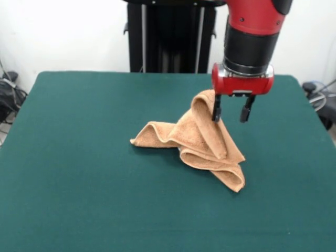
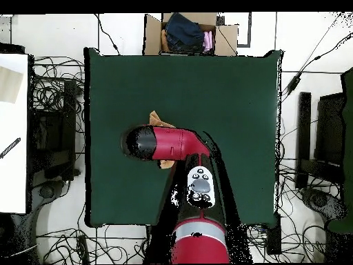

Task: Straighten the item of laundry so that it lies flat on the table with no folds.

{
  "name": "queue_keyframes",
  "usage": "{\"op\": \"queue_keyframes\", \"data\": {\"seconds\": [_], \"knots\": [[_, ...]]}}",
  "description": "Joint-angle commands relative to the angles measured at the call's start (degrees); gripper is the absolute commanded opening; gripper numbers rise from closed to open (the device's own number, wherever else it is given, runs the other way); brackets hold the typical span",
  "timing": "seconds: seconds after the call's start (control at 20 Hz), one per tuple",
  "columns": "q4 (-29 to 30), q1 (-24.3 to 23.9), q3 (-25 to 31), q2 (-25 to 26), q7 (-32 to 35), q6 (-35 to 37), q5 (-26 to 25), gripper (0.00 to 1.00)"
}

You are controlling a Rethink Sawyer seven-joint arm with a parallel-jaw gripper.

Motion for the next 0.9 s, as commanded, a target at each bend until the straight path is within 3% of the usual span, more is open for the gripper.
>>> {"op": "queue_keyframes", "data": {"seconds": [0.05,0.4,0.9], "knots": [[-1.34,1.0,-1.37,0.32,8.86,9.92,0.05,1.0],[-3.85,0.44,-1.56,3.85,8.21,10.63,-0.94,1.0],[-2.26,-2.89,1.17,8.19,7.46,3.02,-0.85,1.0]]}}
